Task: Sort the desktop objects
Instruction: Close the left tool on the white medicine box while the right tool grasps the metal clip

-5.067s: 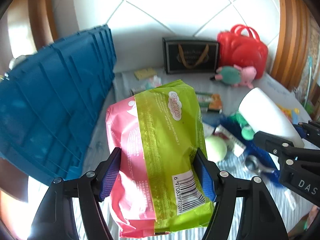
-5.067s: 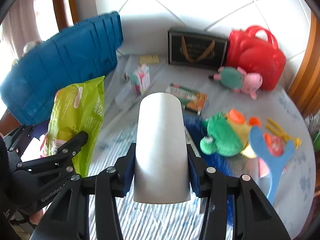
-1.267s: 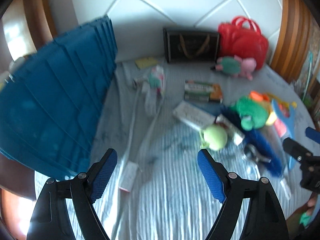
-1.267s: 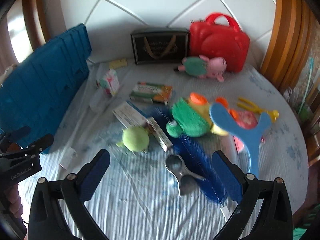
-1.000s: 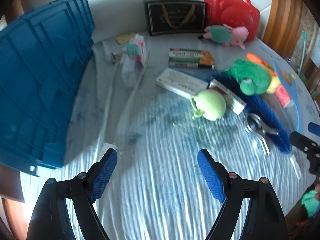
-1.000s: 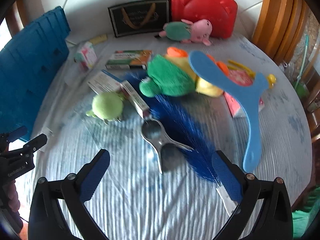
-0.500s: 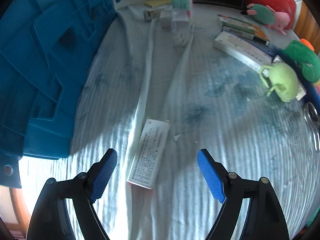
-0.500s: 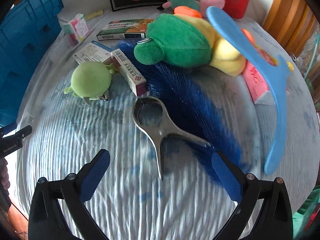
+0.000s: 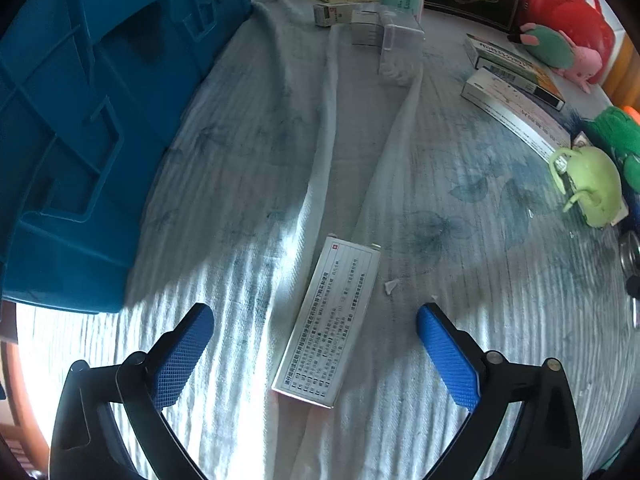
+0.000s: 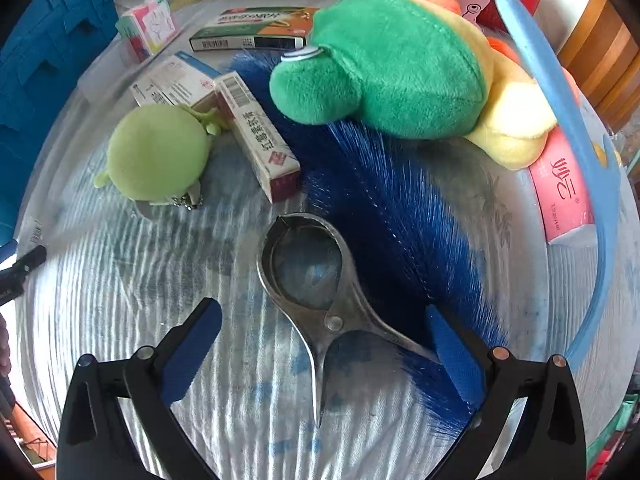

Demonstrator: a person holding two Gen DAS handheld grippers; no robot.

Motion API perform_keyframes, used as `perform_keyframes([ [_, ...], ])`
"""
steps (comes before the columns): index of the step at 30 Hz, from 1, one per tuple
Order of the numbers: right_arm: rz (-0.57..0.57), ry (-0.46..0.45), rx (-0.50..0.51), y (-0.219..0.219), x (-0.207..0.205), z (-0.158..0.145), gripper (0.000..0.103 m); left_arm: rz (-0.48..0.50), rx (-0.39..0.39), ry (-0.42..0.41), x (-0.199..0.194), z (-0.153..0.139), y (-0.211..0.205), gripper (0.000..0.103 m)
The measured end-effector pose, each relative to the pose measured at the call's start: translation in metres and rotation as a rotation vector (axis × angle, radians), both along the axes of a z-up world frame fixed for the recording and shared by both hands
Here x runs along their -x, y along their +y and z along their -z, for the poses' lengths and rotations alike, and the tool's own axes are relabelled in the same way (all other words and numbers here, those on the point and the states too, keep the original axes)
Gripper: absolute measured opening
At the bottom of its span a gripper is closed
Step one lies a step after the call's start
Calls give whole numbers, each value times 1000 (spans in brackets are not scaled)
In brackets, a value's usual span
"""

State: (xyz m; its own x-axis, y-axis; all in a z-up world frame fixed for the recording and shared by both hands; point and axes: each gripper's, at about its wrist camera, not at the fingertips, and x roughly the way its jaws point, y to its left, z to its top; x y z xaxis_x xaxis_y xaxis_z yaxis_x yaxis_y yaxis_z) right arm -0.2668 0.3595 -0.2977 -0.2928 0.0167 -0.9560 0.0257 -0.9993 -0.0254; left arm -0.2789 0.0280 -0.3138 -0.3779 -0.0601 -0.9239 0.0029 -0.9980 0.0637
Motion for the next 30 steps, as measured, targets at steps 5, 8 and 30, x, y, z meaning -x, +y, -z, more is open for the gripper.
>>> perform_keyframes([
  [5, -13, -13, 24, -5, -6, -4, 53, 92, -30, 19, -12, -7, 16, 51],
  [8, -22, -25, 44, -8, -9, -2, 54, 132, 31, 52, -19, -8, 27, 49],
  [30, -5, -16, 62, -22, -19, -4, 66, 122, -59, -1, -35, -9, -8, 45],
])
